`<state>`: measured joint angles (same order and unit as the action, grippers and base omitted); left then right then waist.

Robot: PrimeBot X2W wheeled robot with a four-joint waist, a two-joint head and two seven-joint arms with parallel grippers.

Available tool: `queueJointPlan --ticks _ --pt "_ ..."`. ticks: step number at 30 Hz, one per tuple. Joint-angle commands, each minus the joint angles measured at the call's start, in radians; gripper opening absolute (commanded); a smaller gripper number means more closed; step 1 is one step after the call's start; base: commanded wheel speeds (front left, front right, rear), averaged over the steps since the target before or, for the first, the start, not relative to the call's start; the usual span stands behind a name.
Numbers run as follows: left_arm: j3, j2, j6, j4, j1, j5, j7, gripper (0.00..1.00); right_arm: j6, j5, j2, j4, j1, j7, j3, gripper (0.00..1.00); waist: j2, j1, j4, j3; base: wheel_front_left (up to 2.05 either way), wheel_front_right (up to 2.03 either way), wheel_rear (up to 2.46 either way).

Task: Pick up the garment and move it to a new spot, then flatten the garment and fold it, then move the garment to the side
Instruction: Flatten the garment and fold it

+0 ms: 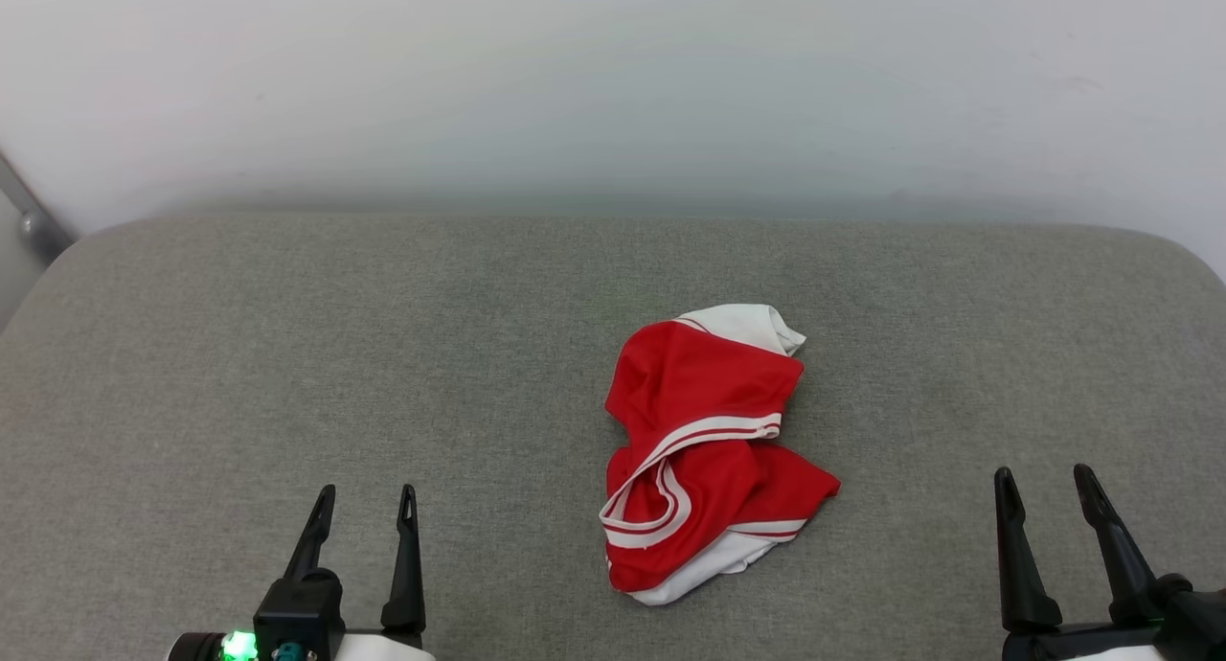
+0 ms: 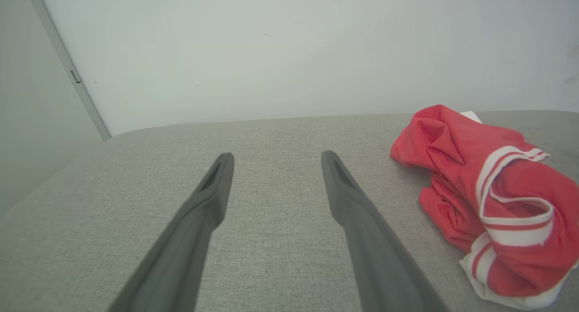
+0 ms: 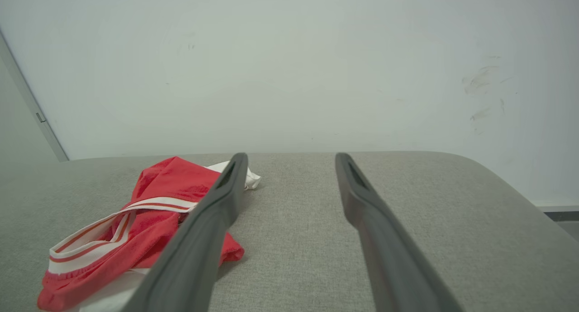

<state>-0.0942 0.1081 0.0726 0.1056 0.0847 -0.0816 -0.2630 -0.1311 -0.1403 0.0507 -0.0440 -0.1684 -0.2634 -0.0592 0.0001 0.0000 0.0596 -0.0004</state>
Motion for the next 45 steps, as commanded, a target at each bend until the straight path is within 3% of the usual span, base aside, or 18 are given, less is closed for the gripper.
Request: queueJointPlan --ticks 1,13,22,28,33,40,45 --pt "0.004 -0.005 -0.004 0.003 0.008 0.007 -0.003 1.0 0.001 0.003 -0.001 0.001 -0.009 -0.002 0.001 1.0 -0.0001 0.0 0.0 0.0 0.0 0.0 0.0" --pt "0.018 0.0 -0.048 0.015 -0.106 0.04 -0.003 1.0 0.001 0.005 -0.001 -0.002 0.003 -0.002 -0.007 1.0 -0.0001 0.0 0.008 0.008 0.0 0.0 0.0" --pt "-0.045 0.055 -0.155 0.09 -0.521 0.064 0.003 1.0 0.001 0.021 -0.001 -0.02 0.065 -0.002 0.0 1.0 -0.0001 0.0 -0.006 0.105 0.0 0.0 0.0" --pt "-0.146 0.083 -0.196 0.194 -0.831 0.036 0.161 1.0 0.001 0.026 -0.001 -0.031 0.128 -0.002 -0.005 1.0 -0.0001 0.0 -0.046 0.206 0.0 0.0 0.0" --pt "-0.359 0.124 -0.201 0.263 -1.04 -0.07 0.348 1.0 0.001 0.017 -0.001 -0.037 0.177 -0.002 -0.004 1.0 -0.0001 0.0 -0.085 0.28 0.0 0.0 0.0" --pt "-0.762 0.225 -0.201 0.292 -1.281 -0.425 0.747 1.0 0.001 -0.003 -0.001 -0.04 0.234 -0.002 0.012 1.0 -0.0001 0.0 -0.139 0.375 0.0 0.0 0.0" --pt "-0.98 0.291 -0.201 0.273 -1.409 -0.665 1.0 1.0 0.001 -0.015 -0.001 -0.044 0.276 -0.002 0.028 1.0 -0.0001 0.0 -0.178 0.444 0.0 0.0 0.0"
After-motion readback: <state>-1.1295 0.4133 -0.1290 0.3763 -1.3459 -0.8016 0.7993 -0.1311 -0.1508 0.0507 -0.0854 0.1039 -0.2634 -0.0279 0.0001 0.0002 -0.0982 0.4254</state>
